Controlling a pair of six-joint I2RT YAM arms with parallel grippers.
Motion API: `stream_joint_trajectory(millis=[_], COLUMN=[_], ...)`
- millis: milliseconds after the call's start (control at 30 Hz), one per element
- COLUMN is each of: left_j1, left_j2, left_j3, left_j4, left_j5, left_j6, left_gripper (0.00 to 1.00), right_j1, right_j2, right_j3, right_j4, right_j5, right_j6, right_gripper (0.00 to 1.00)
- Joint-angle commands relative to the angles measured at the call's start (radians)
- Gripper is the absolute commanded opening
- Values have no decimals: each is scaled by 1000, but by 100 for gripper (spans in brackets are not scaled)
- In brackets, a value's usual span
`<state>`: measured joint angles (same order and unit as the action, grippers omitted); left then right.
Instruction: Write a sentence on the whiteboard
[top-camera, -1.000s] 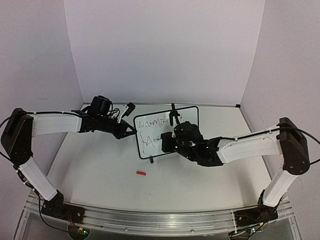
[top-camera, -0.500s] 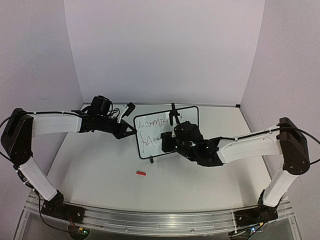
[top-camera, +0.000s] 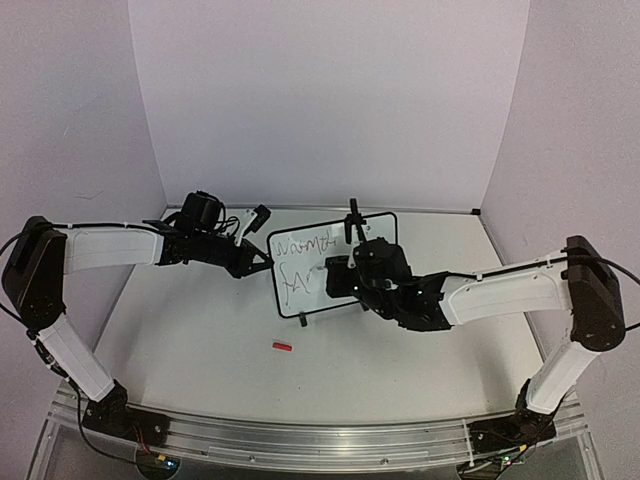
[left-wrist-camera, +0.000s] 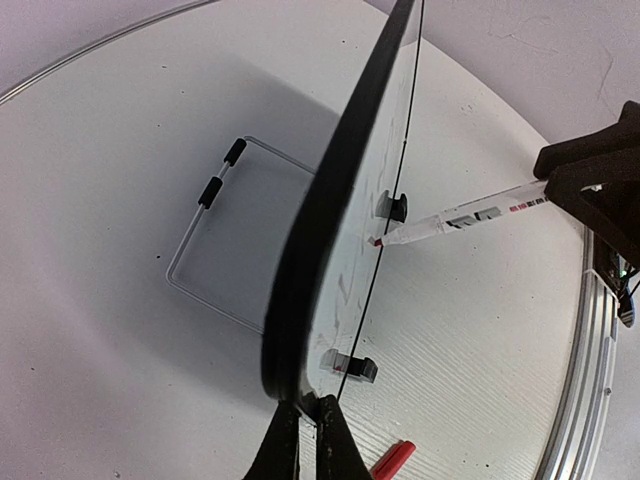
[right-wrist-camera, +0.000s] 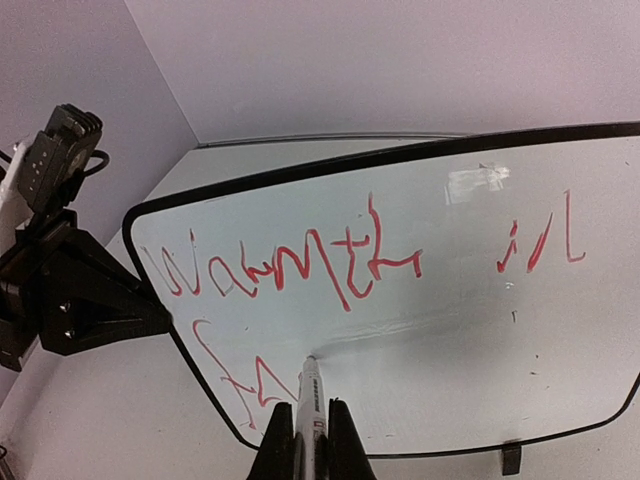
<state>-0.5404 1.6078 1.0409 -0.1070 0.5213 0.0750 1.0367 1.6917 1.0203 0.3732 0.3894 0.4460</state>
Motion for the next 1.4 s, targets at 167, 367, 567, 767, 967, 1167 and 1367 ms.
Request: stream_joint_trajectory(millis=[167,367,567,767,967,1167,1367], left_j1=[-1,-1,-1,-1,-2,-1,-1], left_j2=[13,13,12,14,11,12,10], left_j3=[22,25,24,23,20,18,17], left_j4=[-46,-46,-46,-45,-45,-43,-43], left_j5=[-48,-47,-46,-44,-46,-46,-47], left_j6=[36,36,35,35,34,36,34], left_gripper=[0,0,0,0,0,0,0], right_j1=[-4,-4,-4,-4,-5,-5,-8], right_j2=[-21,-8,-2,-1,-11,-38,-46], right_j3=[-53,-54,-15,15,24,9,-19], right_j4=[-33,-38,-22,0,10,12,12], right_j5=[20,23,30,21,40,75,98], right_j6=[44,50,19,4,-10,-22,-12], right_gripper=[0,0,0,0,0,0,0])
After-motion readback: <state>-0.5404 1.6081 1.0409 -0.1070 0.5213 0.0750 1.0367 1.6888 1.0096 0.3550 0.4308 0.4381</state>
